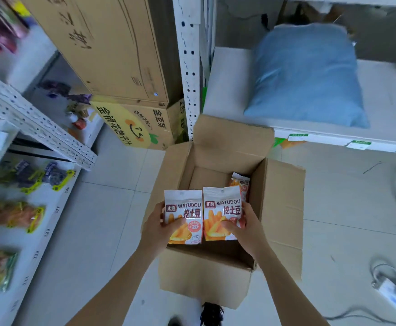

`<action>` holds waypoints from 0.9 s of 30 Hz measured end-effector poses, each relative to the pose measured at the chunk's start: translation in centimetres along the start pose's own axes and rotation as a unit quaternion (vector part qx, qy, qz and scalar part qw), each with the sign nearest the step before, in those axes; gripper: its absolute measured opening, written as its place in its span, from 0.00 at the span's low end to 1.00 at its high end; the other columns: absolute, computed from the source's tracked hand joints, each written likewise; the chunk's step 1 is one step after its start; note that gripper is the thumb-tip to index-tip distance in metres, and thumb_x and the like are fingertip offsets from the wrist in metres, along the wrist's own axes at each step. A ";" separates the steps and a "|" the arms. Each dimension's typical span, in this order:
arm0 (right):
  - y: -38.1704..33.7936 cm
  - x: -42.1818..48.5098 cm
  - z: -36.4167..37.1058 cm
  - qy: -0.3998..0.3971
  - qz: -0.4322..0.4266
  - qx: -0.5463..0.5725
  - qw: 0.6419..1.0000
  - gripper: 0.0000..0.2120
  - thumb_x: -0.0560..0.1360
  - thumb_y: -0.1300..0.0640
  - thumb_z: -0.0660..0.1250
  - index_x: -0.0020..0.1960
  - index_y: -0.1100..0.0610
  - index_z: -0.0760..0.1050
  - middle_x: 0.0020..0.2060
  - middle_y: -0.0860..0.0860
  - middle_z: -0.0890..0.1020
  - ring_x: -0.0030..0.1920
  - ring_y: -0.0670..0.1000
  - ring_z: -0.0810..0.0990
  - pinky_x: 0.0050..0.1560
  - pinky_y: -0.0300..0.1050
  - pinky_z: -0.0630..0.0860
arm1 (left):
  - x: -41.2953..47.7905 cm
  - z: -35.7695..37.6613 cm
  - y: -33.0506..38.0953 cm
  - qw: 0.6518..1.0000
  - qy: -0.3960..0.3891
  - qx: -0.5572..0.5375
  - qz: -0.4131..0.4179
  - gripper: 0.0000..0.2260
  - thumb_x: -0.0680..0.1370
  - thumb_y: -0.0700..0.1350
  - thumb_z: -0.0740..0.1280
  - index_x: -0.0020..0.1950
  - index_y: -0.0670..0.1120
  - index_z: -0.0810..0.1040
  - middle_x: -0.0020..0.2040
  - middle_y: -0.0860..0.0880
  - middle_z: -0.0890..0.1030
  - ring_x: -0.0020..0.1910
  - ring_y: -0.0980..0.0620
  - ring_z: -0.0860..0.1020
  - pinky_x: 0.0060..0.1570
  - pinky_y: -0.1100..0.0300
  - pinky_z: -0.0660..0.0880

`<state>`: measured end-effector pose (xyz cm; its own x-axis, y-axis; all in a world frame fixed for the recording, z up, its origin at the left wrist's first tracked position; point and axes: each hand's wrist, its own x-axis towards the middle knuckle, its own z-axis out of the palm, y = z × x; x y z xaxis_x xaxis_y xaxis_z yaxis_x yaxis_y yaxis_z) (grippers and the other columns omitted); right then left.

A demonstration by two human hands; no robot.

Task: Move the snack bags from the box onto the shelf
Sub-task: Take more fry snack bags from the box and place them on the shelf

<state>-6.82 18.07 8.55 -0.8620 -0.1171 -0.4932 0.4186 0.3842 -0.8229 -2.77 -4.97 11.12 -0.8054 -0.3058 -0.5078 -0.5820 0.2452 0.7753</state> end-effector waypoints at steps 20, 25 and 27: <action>-22.6 -31.7 2.1 0.007 -0.201 -0.024 0.979 0.19 0.71 0.60 0.75 0.53 0.40 0.74 0.45 0.30 0.82 0.46 0.34 0.80 0.42 0.27 0.74 | -31.0 -20.4 8.3 0.984 0.061 -0.110 0.130 0.23 0.71 0.51 0.76 0.64 0.56 0.73 0.52 0.58 0.84 0.49 0.56 0.83 0.46 0.61 0.79; -26.2 -38.1 3.4 -0.042 -0.250 -0.028 0.967 0.17 0.72 0.57 0.75 0.54 0.42 0.74 0.46 0.28 0.81 0.46 0.31 0.79 0.41 0.24 0.71 | -39.3 -24.0 8.4 0.971 0.110 -0.145 0.155 0.27 0.69 0.48 0.78 0.66 0.54 0.72 0.53 0.57 0.84 0.50 0.57 0.83 0.50 0.59 0.80; -27.4 -40.5 4.2 -0.059 -0.267 -0.032 0.961 0.17 0.72 0.56 0.75 0.56 0.43 0.74 0.47 0.29 0.81 0.47 0.32 0.80 0.43 0.25 0.73 | -42.4 -25.6 8.3 0.968 0.124 -0.147 0.163 0.28 0.69 0.50 0.78 0.66 0.54 0.72 0.53 0.57 0.84 0.51 0.56 0.83 0.52 0.55 0.80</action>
<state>17.83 8.47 49.84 -0.9090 -0.4152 -0.0368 -0.0961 0.2946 -0.9508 29.42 -13.53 48.70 -0.8677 -0.4768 -0.1406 -0.2151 0.1053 0.9709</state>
